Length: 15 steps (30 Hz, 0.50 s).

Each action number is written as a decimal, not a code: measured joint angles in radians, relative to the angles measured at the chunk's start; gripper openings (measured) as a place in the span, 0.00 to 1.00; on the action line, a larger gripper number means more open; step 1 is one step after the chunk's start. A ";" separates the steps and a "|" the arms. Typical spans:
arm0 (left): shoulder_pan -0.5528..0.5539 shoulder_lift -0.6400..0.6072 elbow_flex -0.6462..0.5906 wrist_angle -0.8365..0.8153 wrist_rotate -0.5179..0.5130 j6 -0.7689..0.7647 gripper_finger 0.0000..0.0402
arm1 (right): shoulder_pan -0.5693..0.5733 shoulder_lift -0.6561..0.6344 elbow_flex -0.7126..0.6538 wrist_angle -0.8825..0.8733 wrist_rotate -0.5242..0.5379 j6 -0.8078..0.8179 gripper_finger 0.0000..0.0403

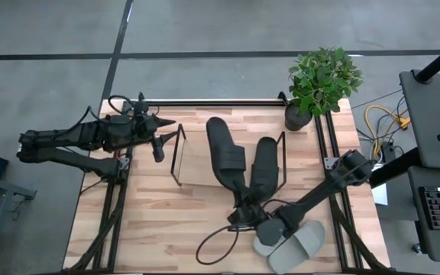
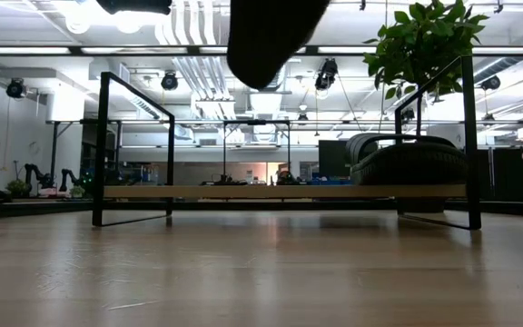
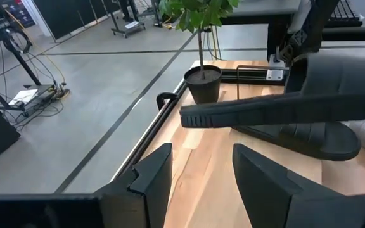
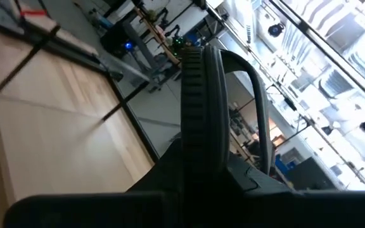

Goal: Pick and place slides into the shelf
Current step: Put the black slides on the shelf

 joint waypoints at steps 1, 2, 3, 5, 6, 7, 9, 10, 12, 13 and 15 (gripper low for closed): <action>0.000 0.005 0.000 0.010 0.000 0.000 0.38 | 0.000 0.002 -0.010 0.001 0.000 0.007 0.10; 0.000 0.006 0.000 0.012 0.001 0.000 0.38 | -0.003 0.002 -0.021 0.001 -0.001 0.012 0.10; 0.000 0.008 -0.002 0.012 0.004 0.000 0.38 | -0.003 0.002 -0.031 0.002 -0.001 0.017 0.10; 0.000 0.023 -0.002 0.039 0.027 0.000 0.38 | -0.005 0.003 -0.048 0.002 0.000 0.015 0.10; 0.000 0.029 -0.002 0.053 0.052 -0.001 0.38 | -0.006 0.003 -0.054 0.001 0.000 0.009 0.10; 0.000 0.037 -0.004 0.062 0.090 0.000 0.38 | -0.007 0.003 -0.056 0.001 0.000 0.007 0.10; 0.000 0.060 -0.005 0.094 0.178 0.001 0.38 | -0.007 0.003 -0.058 0.003 -0.001 0.008 0.10; -0.001 0.071 -0.005 0.113 0.212 0.005 0.38 | -0.007 0.003 -0.058 0.004 0.000 0.008 0.10; -0.006 0.097 -0.005 0.133 0.248 0.043 0.38 | -0.007 0.003 -0.058 0.003 0.000 0.007 0.10; -0.012 0.112 -0.005 0.148 0.248 0.071 0.38 | -0.007 0.003 -0.058 0.003 -0.001 0.007 0.10; -0.022 0.140 -0.005 0.161 0.239 0.122 0.38 | -0.008 0.001 -0.058 0.003 0.000 -0.001 0.10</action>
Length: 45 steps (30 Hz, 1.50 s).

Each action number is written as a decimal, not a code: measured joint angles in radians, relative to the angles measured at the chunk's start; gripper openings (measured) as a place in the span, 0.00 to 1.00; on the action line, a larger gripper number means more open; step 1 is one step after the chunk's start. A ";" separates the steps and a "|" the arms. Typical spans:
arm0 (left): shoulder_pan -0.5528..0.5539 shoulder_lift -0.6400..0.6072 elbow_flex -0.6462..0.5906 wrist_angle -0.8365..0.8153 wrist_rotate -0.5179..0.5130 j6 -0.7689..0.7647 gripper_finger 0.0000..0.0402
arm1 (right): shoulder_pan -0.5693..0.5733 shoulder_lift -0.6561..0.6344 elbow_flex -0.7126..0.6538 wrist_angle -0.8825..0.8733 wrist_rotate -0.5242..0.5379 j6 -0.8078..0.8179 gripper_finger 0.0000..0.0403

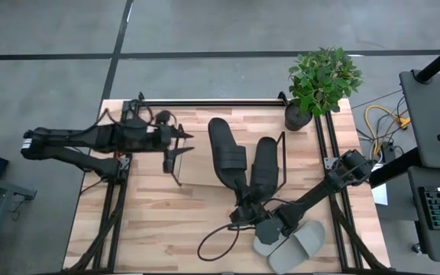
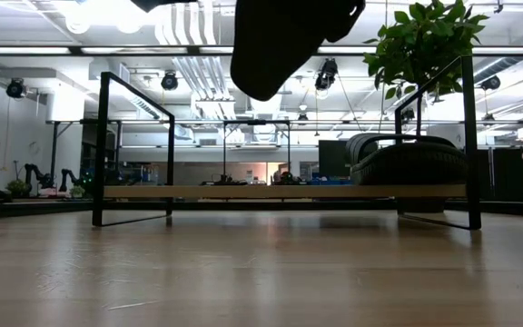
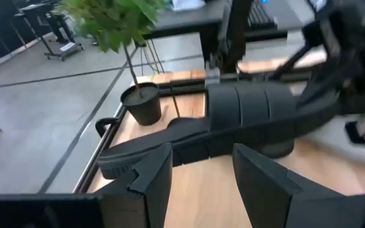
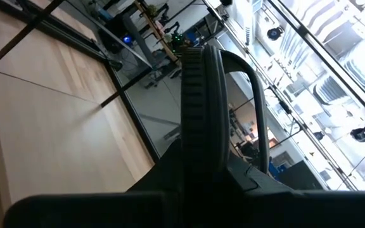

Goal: Pick and place slides into the shelf
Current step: Put the black slides on the shelf

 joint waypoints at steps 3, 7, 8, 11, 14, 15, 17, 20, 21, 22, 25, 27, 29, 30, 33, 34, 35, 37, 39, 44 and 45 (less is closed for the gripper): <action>-0.021 0.046 0.000 0.037 -0.036 0.063 0.38 | -0.008 -0.001 0.000 0.000 0.000 -0.016 0.10; -0.080 0.081 -0.001 0.070 -0.199 0.175 0.38 | -0.028 -0.007 -0.001 -0.002 0.000 -0.030 0.10; -0.100 0.085 -0.001 0.069 -0.264 0.218 0.38 | -0.033 -0.010 -0.001 -0.002 0.000 -0.026 0.10; -0.162 0.096 -0.012 0.078 -0.423 0.366 0.38 | -0.035 -0.025 -0.001 -0.001 0.001 -0.025 0.10; -0.205 0.111 -0.054 0.126 -0.478 0.480 0.38 | -0.034 -0.045 -0.002 -0.001 0.000 -0.002 0.10; -0.216 0.114 -0.071 0.140 -0.488 0.506 0.38 | -0.032 -0.050 -0.002 -0.001 0.000 0.003 0.10; -0.231 0.126 -0.101 0.191 -0.505 0.545 0.38 | -0.024 -0.062 -0.002 0.000 0.000 0.007 0.10; -0.244 0.142 -0.138 0.276 -0.575 0.631 0.38 | -0.012 -0.066 -0.002 0.001 0.001 0.000 0.10; -0.246 0.148 -0.145 0.303 -0.601 0.662 0.38 | -0.005 -0.066 -0.002 0.000 0.000 -0.001 0.10; -0.247 0.154 -0.149 0.321 -0.612 0.692 0.38 | 0.002 -0.066 -0.002 -0.001 0.000 -0.001 0.10; -0.246 0.170 -0.159 0.375 -0.621 0.783 0.38 | 0.025 -0.066 -0.003 -0.001 -0.001 -0.001 0.10; -0.244 0.181 -0.161 0.402 -0.620 0.848 0.38 | 0.037 -0.066 -0.003 -0.001 0.000 -0.001 0.10; -0.239 0.194 -0.161 0.422 -0.617 0.900 0.37 | 0.045 -0.068 -0.003 -0.001 -0.001 -0.003 0.10; -0.236 0.199 -0.161 0.423 -0.609 0.917 0.38 | 0.048 -0.068 -0.003 0.000 0.000 -0.006 0.10; -0.223 0.215 -0.161 0.427 -0.568 0.925 0.37 | 0.053 -0.068 -0.002 -0.001 -0.005 -0.008 0.10; -0.220 0.220 -0.161 0.431 -0.567 0.926 0.38 | 0.053 -0.068 -0.002 -0.001 -0.011 -0.007 0.10; -0.215 0.223 -0.161 0.435 -0.564 0.926 0.37 | 0.055 -0.068 -0.002 -0.001 -0.020 -0.006 0.10; -0.202 0.228 -0.161 0.438 -0.563 0.927 0.37 | 0.058 -0.069 -0.002 -0.001 -0.040 -0.003 0.10; -0.190 0.231 -0.161 0.438 -0.563 0.926 0.37 | 0.060 -0.069 -0.002 -0.002 -0.048 -0.006 0.10; -0.172 0.228 -0.159 0.440 -0.557 0.925 0.37 | 0.062 -0.069 -0.009 -0.003 -0.057 -0.009 0.10; -0.171 0.227 -0.159 0.440 -0.556 0.924 0.37 | 0.062 -0.069 -0.011 -0.003 -0.060 -0.009 0.10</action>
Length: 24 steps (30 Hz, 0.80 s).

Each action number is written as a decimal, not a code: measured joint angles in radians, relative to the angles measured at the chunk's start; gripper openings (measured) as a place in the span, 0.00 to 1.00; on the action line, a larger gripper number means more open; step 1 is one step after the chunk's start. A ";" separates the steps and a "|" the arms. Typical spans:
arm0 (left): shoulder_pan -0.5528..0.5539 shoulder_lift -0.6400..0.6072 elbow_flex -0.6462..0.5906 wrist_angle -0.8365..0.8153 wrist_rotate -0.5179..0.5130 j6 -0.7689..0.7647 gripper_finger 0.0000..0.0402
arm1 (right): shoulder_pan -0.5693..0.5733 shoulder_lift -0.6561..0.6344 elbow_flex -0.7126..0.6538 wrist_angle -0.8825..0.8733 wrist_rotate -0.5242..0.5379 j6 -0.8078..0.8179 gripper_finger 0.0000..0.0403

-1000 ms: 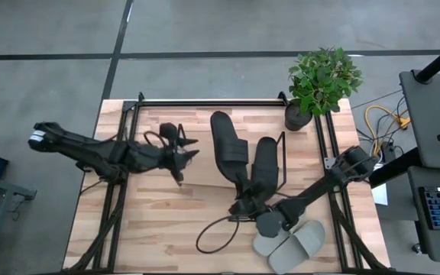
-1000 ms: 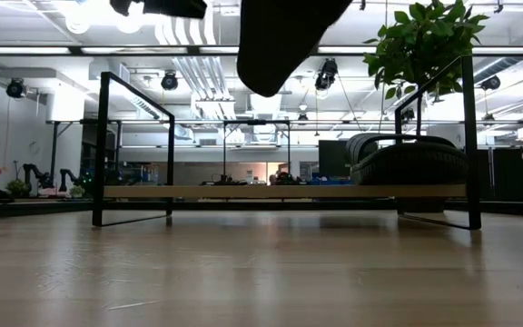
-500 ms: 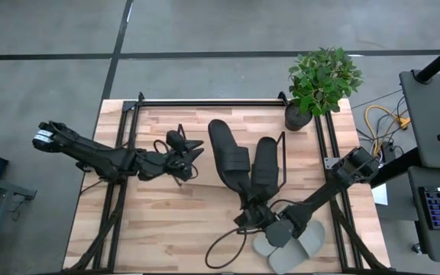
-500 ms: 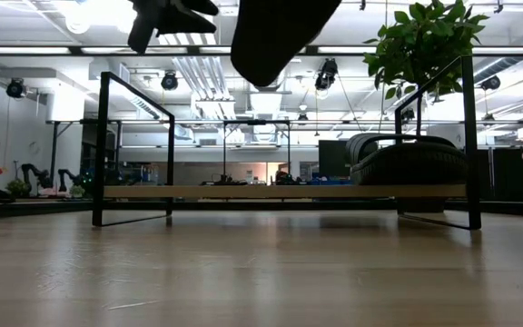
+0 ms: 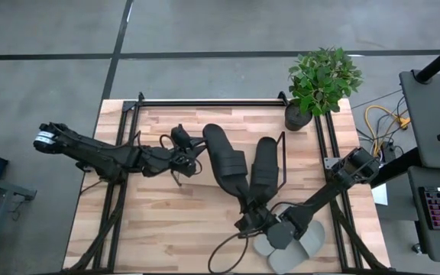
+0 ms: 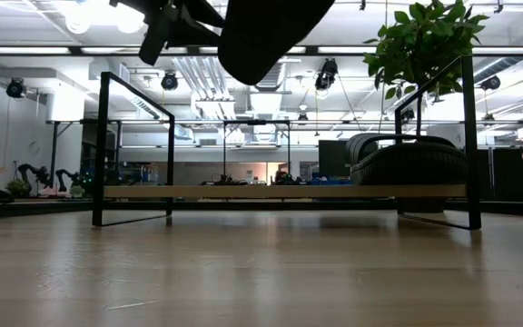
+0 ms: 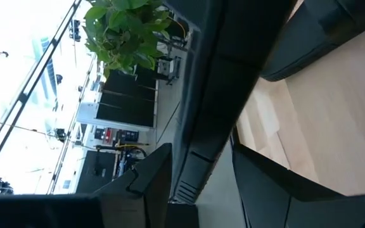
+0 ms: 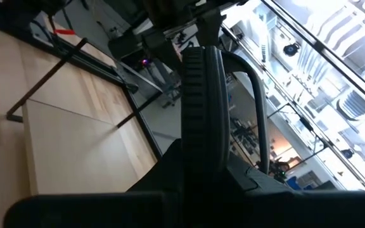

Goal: Pick and place slides into the shelf
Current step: Put the black slides on the shelf

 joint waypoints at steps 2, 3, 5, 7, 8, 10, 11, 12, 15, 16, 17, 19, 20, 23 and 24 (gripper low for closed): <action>0.000 -0.001 0.000 0.000 0.002 0.001 0.37 | 0.001 0.000 -0.002 0.000 -0.018 0.000 0.10; 0.001 -0.001 0.000 0.000 0.009 0.001 0.37 | 0.002 0.000 -0.002 0.000 -0.030 0.000 0.10; 0.002 -0.001 0.000 -0.001 0.022 0.002 0.37 | 0.003 0.000 -0.002 0.000 -0.050 0.002 0.10; 0.002 -0.001 0.000 -0.001 0.023 0.002 0.37 | 0.003 0.000 -0.003 0.000 -0.055 0.008 0.10; 0.004 -0.001 0.000 -0.001 0.025 0.002 0.37 | 0.003 0.000 -0.003 0.000 -0.056 0.008 0.10; 0.008 -0.001 0.000 -0.001 0.027 0.002 0.37 | 0.004 0.000 -0.003 0.000 -0.061 0.003 0.10; 0.009 -0.001 0.000 -0.001 0.026 0.002 0.37 | 0.005 0.000 -0.003 0.000 -0.068 0.000 0.10; 0.009 -0.001 0.000 -0.001 0.026 0.003 0.37 | 0.005 0.000 -0.003 0.000 -0.071 0.000 0.10; 0.010 -0.001 0.000 -0.001 0.028 0.002 0.37 | 0.006 0.000 -0.003 -0.004 -0.078 0.000 0.10; 0.010 -0.001 0.000 -0.001 0.027 0.002 0.37 | 0.006 0.000 -0.003 -0.009 -0.078 0.000 0.10; 0.010 -0.001 0.000 -0.001 0.024 0.002 0.37 | 0.006 0.000 -0.003 -0.017 -0.079 0.001 0.10; 0.010 -0.006 0.000 -0.003 0.017 0.000 0.38 | 0.006 0.000 -0.003 -0.051 -0.083 0.006 0.10; 0.010 -0.009 0.000 -0.004 0.018 -0.005 0.38 | 0.006 0.000 -0.003 -0.064 -0.086 0.005 0.10; 0.010 -0.012 0.003 -0.011 0.017 -0.008 0.38 | 0.006 0.000 -0.003 -0.101 -0.094 0.008 0.10; 0.010 -0.012 0.004 -0.015 0.018 -0.013 0.38 | 0.006 0.000 -0.003 -0.104 -0.094 0.008 0.10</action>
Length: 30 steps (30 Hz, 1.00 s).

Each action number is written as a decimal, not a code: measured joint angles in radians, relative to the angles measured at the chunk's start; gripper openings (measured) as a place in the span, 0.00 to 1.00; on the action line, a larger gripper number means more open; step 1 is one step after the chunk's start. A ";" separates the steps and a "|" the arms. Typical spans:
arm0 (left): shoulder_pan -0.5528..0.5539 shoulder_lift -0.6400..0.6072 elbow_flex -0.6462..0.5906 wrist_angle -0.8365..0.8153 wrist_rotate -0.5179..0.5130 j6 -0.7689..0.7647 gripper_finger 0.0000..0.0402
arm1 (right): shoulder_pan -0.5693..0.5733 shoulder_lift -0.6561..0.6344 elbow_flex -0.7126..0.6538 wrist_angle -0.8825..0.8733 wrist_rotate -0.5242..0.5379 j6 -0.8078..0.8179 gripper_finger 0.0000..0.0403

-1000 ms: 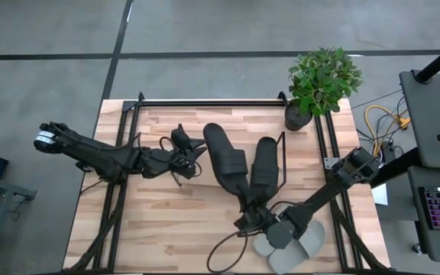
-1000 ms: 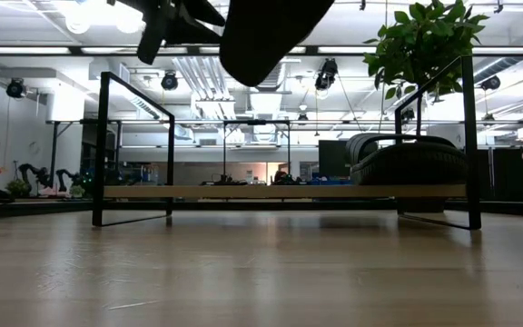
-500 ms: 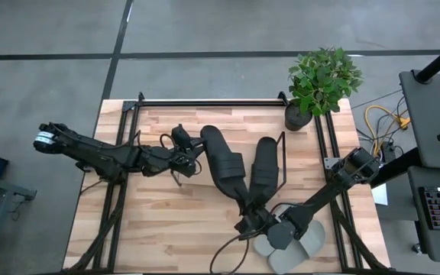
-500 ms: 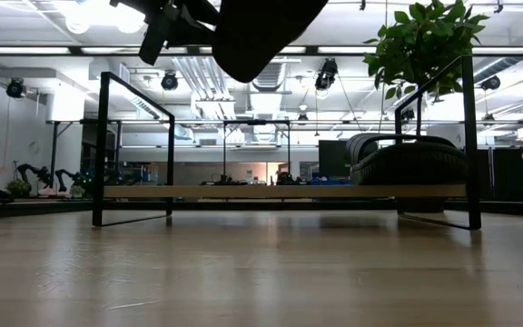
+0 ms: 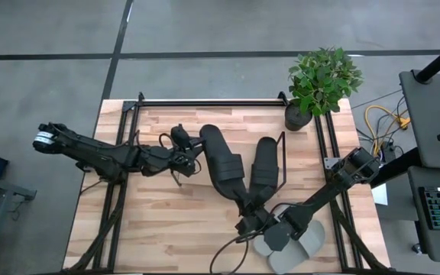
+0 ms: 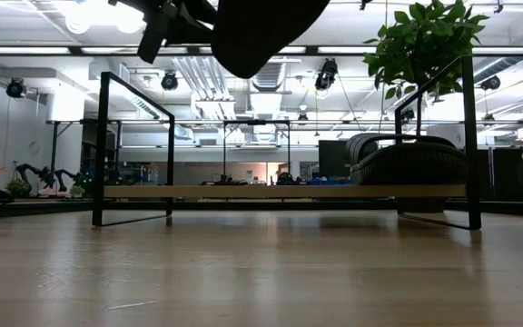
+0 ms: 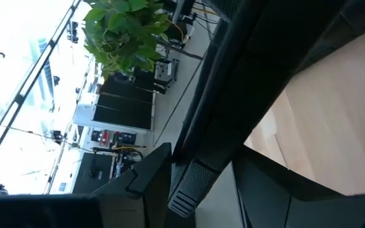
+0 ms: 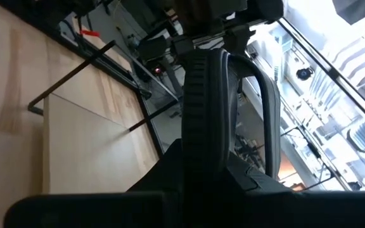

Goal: Pick and place slides into the shelf
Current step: Put the black slides on the shelf

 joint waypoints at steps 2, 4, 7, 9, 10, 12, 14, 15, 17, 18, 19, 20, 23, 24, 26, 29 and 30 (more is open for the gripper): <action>0.000 0.004 0.009 -0.015 0.002 -0.023 0.38 | 0.000 0.000 0.000 0.000 -0.002 0.000 0.10; 0.000 0.005 0.026 -0.063 0.007 -0.062 0.38 | 0.000 0.000 0.000 0.000 -0.002 -0.001 0.10; 0.000 0.006 0.063 -0.181 0.015 -0.145 0.38 | 0.000 0.000 0.000 -0.003 -0.009 -0.009 0.10; 0.000 0.009 0.081 -0.224 0.020 -0.181 0.38 | 0.000 0.000 0.000 -0.006 -0.013 -0.008 0.10; 0.000 0.011 0.084 -0.228 0.021 -0.185 0.38 | 0.000 0.000 0.000 -0.007 -0.013 -0.008 0.10; 0.000 0.011 0.086 -0.234 0.024 -0.174 0.38 | 0.000 0.000 0.000 -0.009 -0.014 -0.008 0.10; 0.000 0.011 0.090 -0.225 0.023 -0.142 0.38 | 0.000 0.000 0.000 -0.009 -0.015 -0.008 0.10; 0.000 0.011 0.091 -0.223 0.023 -0.133 0.38 | 0.000 0.000 0.000 -0.009 -0.015 -0.008 0.10; 0.000 0.011 0.091 -0.226 0.023 -0.130 0.38 | 0.000 0.000 0.000 -0.010 -0.015 -0.009 0.10; 0.000 0.011 0.091 -0.226 0.024 -0.134 0.38 | 0.000 0.000 0.000 -0.016 -0.017 -0.008 0.10; 0.000 0.011 0.091 -0.226 0.024 -0.138 0.38 | 0.000 0.000 0.000 -0.024 -0.021 -0.006 0.10; 0.001 0.011 0.091 -0.226 0.023 -0.141 0.38 | 0.000 0.000 0.000 -0.030 -0.027 -0.003 0.10; 0.002 0.011 0.091 -0.226 0.025 -0.144 0.38 | 0.000 0.000 0.000 -0.032 -0.029 0.000 0.10; 0.002 0.011 0.091 -0.226 0.025 -0.147 0.40 | 0.000 0.000 0.000 -0.031 -0.029 0.000 0.10; 0.003 0.011 0.091 -0.225 0.024 -0.154 0.43 | 0.000 0.000 0.000 -0.032 -0.033 0.000 0.10; 0.003 0.011 0.091 -0.222 0.023 -0.180 0.51 | 0.002 0.000 0.001 -0.032 -0.043 -0.001 0.10; 0.003 0.011 0.091 -0.220 0.023 -0.186 0.53 | 0.002 0.000 0.002 -0.032 -0.043 -0.004 0.10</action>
